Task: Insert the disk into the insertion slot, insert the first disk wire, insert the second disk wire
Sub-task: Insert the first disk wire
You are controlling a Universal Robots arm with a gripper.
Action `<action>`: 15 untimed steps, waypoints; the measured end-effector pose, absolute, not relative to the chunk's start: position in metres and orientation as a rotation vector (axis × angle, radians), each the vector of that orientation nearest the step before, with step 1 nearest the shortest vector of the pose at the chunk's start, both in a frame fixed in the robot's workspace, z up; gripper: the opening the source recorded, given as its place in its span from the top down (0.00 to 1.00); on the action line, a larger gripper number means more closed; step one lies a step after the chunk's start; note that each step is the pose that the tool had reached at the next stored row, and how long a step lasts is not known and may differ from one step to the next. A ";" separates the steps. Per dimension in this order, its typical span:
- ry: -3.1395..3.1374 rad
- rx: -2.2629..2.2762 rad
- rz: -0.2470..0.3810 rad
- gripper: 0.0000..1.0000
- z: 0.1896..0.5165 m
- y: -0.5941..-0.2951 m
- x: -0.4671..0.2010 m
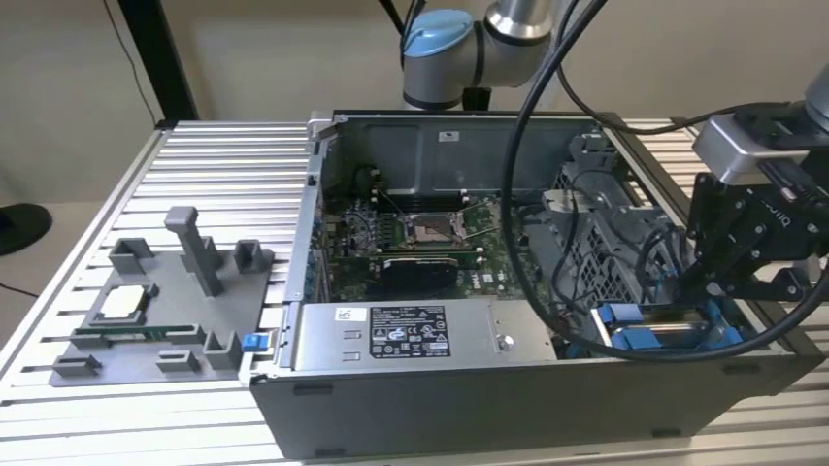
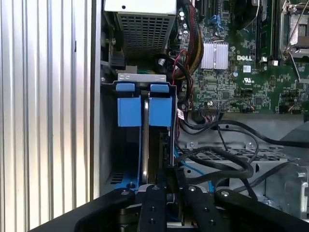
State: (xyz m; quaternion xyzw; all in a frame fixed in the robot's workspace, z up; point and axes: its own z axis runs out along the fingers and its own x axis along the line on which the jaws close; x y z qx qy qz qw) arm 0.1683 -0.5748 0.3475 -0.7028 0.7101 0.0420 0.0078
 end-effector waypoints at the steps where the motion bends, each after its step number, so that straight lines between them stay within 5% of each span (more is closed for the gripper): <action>1: 2.220 -2.197 0.131 1.00 0.347 -0.575 0.168; 15: 2.220 -2.197 0.131 1.00 0.339 -0.575 0.170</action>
